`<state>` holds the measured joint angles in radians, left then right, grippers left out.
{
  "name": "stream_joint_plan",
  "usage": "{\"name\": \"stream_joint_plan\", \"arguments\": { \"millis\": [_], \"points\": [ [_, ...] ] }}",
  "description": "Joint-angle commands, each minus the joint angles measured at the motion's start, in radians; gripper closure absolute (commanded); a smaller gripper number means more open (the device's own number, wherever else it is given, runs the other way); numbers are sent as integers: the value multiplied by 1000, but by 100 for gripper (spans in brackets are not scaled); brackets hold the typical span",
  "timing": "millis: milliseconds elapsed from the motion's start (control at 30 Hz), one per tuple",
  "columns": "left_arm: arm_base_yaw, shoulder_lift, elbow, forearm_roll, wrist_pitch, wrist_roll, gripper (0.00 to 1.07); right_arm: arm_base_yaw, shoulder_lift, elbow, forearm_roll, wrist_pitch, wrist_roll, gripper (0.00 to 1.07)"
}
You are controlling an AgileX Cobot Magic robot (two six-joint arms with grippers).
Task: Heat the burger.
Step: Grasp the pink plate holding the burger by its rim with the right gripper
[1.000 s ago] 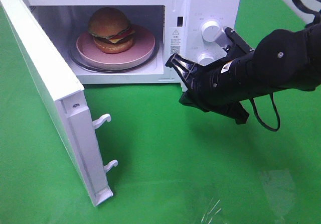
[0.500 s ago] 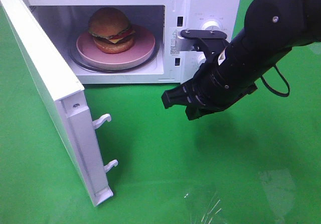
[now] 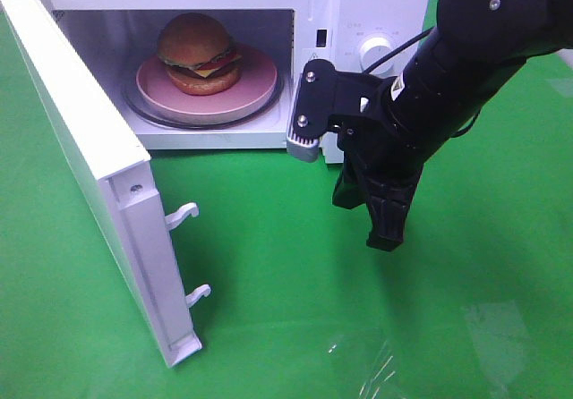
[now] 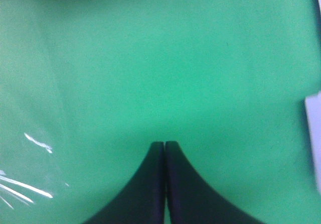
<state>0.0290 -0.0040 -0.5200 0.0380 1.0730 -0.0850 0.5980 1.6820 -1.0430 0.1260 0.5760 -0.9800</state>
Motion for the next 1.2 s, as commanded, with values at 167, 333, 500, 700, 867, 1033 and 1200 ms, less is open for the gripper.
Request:
{"name": "stream_joint_plan", "arguments": {
  "millis": [167,333,500,700,867,1033,1200],
  "points": [
    [1,-5,2,-4,-4,-2,10,-1,-5,-5,-17,-33,-340,102],
    [1,-5,2,-4,-4,-2,10,-1,-5,-5,-141,-104,-370,88],
    [1,-5,2,-4,-4,-2,10,-1,-5,-5,-184,-129,-370,65],
    [1,-5,2,-4,-4,-2,10,1,-5,-5,-203,-153,-328,36],
    [1,-5,2,-4,-4,-2,10,1,-5,-5,-209,-171,-249,20],
    [1,-5,2,-4,-4,-2,10,17,-5,-26,-261,-175,-220,20],
    [1,-5,2,-4,-4,-2,10,34,21,-93,-287,-182,-186,20]
  ]
}}
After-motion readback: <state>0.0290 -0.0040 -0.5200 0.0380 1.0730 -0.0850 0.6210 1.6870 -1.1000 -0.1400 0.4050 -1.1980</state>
